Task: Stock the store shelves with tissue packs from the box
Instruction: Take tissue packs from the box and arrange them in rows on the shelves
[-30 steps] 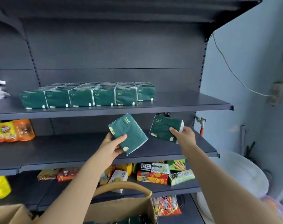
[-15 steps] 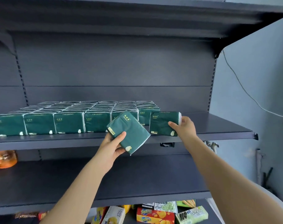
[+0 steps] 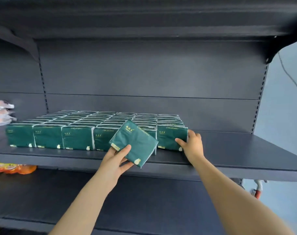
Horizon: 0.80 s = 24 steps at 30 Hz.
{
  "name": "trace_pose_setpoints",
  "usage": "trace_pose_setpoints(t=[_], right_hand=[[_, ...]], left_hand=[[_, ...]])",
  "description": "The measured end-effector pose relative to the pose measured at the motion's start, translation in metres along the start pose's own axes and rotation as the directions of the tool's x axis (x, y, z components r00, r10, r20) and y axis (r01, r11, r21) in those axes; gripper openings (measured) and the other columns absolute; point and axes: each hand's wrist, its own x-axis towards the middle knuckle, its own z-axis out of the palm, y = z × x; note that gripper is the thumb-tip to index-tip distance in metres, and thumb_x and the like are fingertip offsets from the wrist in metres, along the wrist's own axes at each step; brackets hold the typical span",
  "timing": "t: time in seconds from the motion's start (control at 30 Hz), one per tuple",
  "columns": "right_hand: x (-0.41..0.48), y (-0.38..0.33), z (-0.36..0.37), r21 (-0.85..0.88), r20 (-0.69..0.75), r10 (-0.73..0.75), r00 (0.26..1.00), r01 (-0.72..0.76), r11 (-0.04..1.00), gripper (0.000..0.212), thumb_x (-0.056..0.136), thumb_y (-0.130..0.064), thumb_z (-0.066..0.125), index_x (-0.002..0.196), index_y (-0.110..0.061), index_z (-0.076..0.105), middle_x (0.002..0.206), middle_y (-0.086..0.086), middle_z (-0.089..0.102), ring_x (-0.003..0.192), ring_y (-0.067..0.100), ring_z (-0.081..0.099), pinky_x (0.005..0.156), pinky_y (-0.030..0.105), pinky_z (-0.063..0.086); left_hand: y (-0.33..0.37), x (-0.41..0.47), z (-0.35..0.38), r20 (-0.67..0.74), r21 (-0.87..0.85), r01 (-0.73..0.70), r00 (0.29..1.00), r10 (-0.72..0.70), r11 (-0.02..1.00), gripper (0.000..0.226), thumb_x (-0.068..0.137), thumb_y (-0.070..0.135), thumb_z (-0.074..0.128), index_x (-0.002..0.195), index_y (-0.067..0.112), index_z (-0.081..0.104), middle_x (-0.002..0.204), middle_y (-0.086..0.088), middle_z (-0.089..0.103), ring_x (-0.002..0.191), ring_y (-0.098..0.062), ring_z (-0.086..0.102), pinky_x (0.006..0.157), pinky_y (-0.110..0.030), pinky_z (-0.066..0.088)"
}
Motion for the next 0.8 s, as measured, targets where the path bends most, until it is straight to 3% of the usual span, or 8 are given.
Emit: trace_pose_setpoints(t=[0.07,0.2,0.33,0.4,0.5,0.63,0.73,0.8], right_hand=[[0.004,0.006,0.005,-0.063,0.016,-0.019,1.000,0.020,0.998,0.036,0.089,-0.031,0.063,0.117,-0.010,0.050,0.114,0.009,0.048,0.061,0.005,0.048,0.073,0.028,0.039],[0.016,0.010,0.008,-0.235,0.057,0.020,0.998,-0.006,0.972,0.039,0.088,-0.043,0.060,0.114,-0.016,0.050,0.106,0.005,0.061,0.101,0.027,0.057,0.081,0.038,0.046],[0.022,0.017,0.010,-0.219,0.106,0.124,0.987,-0.099,0.971,0.036,0.086,-0.050,0.059,0.102,-0.019,0.048,0.080,-0.004,0.067,0.098,0.024,0.059,0.079,0.035,0.045],[0.020,0.018,0.008,-0.164,0.116,0.154,0.981,-0.134,0.977,0.044,0.085,-0.051,0.061,0.110,-0.018,0.047,0.091,-0.001,0.067,0.101,0.024,0.058,0.085,0.038,0.047],[0.006,0.016,-0.002,-0.032,-0.002,0.145,0.989,-0.145,0.989,0.048,0.089,-0.045,0.058,0.121,-0.009,0.050,0.108,0.004,0.058,0.111,0.028,0.051,0.090,0.040,0.044],[-0.045,0.003,-0.019,0.239,-0.040,0.038,0.998,-0.027,0.971,0.032,0.098,-0.038,0.044,0.110,-0.012,0.057,0.092,-0.008,0.058,0.100,0.017,0.054,0.079,0.029,0.041],[-0.085,-0.008,-0.025,0.406,0.007,-0.020,1.000,0.016,0.914,0.024,0.099,-0.037,0.040,0.104,-0.023,0.058,0.096,-0.018,0.060,0.091,-0.001,0.055,0.075,0.015,0.041],[-0.103,-0.013,-0.024,0.535,0.041,-0.024,0.999,-0.002,0.845,0.025,0.098,-0.037,0.042,0.102,-0.021,0.061,0.093,-0.015,0.064,0.087,0.001,0.059,0.078,0.020,0.046]], left_hand=[[-0.004,0.003,0.003,0.005,0.002,0.004,1.000,-0.004,1.000,0.025,0.091,0.010,0.058,0.111,0.025,0.061,0.110,0.002,0.070,0.102,-0.020,0.066,0.084,-0.040,0.053],[-0.014,0.006,0.014,0.008,0.007,0.024,1.000,-0.024,1.000,0.025,0.091,0.010,0.058,0.112,0.022,0.061,0.112,0.000,0.069,0.102,-0.020,0.066,0.083,-0.038,0.054],[-0.023,0.008,0.026,-0.007,-0.011,0.018,1.000,-0.018,1.000,0.028,0.089,0.006,0.061,0.113,0.020,0.058,0.113,-0.001,0.068,0.102,-0.020,0.066,0.079,-0.038,0.056],[-0.027,0.009,0.030,-0.022,-0.025,0.009,1.000,-0.010,1.000,0.030,0.088,0.005,0.062,0.113,0.018,0.056,0.115,-0.003,0.067,0.102,-0.021,0.067,0.079,-0.038,0.057],[-0.032,0.008,0.034,-0.034,-0.063,-0.004,0.999,0.002,0.998,0.031,0.087,0.004,0.063,0.113,0.015,0.052,0.117,-0.006,0.065,0.104,-0.023,0.066,0.083,-0.040,0.055],[-0.041,0.001,0.046,0.034,-0.102,0.009,0.999,-0.006,0.995,0.037,0.087,0.003,0.062,0.121,0.014,0.053,0.117,-0.004,0.067,0.104,-0.022,0.067,0.079,-0.031,0.058],[-0.050,-0.005,0.059,0.091,-0.089,0.026,0.996,-0.018,0.996,0.037,0.088,0.001,0.060,0.122,0.013,0.054,0.117,-0.005,0.068,0.107,-0.021,0.066,0.083,-0.030,0.056],[-0.056,-0.010,0.067,0.120,-0.082,0.037,0.992,-0.027,0.996,0.039,0.088,0.001,0.060,0.125,0.012,0.053,0.119,-0.007,0.067,0.110,-0.022,0.064,0.090,-0.035,0.053]])
